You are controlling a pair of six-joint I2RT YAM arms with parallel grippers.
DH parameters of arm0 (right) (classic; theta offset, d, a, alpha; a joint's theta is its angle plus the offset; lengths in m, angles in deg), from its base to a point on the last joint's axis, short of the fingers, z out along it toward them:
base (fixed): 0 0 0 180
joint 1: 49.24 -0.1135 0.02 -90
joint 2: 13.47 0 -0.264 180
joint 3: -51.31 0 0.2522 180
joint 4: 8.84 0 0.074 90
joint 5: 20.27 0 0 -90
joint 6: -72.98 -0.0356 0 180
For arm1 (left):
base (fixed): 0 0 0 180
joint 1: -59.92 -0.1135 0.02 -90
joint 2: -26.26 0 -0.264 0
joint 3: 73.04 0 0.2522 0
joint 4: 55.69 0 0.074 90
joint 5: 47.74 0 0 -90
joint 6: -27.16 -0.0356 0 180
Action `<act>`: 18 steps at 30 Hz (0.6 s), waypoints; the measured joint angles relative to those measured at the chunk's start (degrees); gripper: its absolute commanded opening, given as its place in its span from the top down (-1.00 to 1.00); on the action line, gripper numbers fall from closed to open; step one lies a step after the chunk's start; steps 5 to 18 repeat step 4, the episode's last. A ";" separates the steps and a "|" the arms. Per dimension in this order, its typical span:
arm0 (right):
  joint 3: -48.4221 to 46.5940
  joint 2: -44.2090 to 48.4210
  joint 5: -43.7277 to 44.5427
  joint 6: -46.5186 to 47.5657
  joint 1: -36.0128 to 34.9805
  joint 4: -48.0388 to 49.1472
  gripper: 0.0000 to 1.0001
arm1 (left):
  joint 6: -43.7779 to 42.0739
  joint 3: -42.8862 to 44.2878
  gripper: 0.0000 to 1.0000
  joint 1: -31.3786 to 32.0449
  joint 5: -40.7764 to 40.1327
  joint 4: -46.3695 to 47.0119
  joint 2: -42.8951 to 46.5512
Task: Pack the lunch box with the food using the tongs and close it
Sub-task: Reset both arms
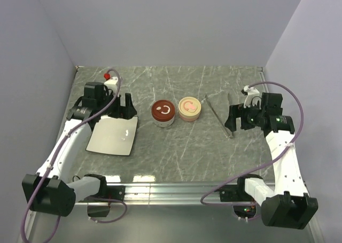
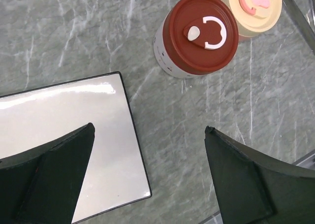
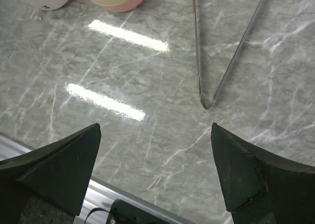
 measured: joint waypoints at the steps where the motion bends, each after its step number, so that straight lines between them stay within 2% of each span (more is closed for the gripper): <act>1: 0.63 0.59 0.48 0.04 -0.22 0.37 -0.99 | -0.20 -0.50 -0.99 0.00 -0.46 -0.04 0.85; 18: 2.51 2.32 1.29 0.26 -0.76 1.29 -0.99 | -0.44 -1.53 -0.99 -0.04 -0.96 0.13 2.54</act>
